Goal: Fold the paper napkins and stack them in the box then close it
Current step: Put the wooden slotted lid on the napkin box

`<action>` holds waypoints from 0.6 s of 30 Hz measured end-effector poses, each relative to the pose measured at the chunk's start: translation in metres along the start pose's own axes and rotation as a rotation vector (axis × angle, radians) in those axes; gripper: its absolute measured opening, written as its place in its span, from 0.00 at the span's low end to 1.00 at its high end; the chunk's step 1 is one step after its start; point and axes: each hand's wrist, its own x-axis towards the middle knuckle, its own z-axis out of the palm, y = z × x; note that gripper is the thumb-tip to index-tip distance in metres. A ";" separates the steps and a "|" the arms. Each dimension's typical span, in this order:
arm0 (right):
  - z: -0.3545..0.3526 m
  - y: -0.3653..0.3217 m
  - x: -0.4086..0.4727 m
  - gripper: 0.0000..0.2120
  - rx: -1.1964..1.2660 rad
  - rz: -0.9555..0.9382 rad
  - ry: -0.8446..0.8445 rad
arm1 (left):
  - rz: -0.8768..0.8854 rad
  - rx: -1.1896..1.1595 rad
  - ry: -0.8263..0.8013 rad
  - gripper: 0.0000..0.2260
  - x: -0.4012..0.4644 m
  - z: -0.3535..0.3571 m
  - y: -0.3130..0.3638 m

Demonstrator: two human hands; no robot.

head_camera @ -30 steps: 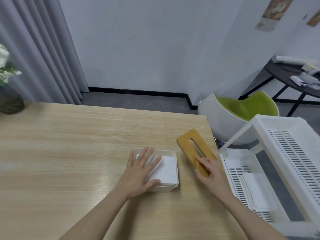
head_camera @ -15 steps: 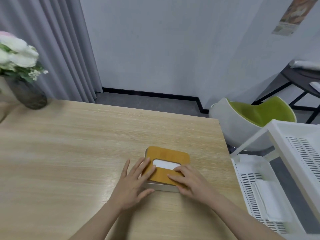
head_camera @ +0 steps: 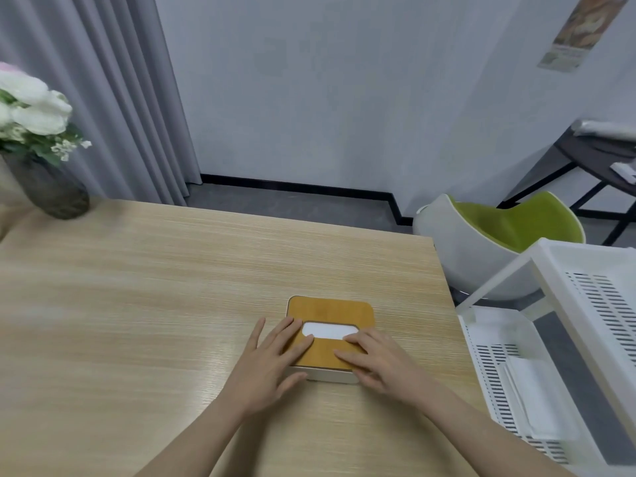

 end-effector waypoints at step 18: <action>0.010 0.012 0.002 0.29 -0.031 0.382 -0.261 | -0.091 -0.092 -0.288 0.23 0.032 -0.006 -0.007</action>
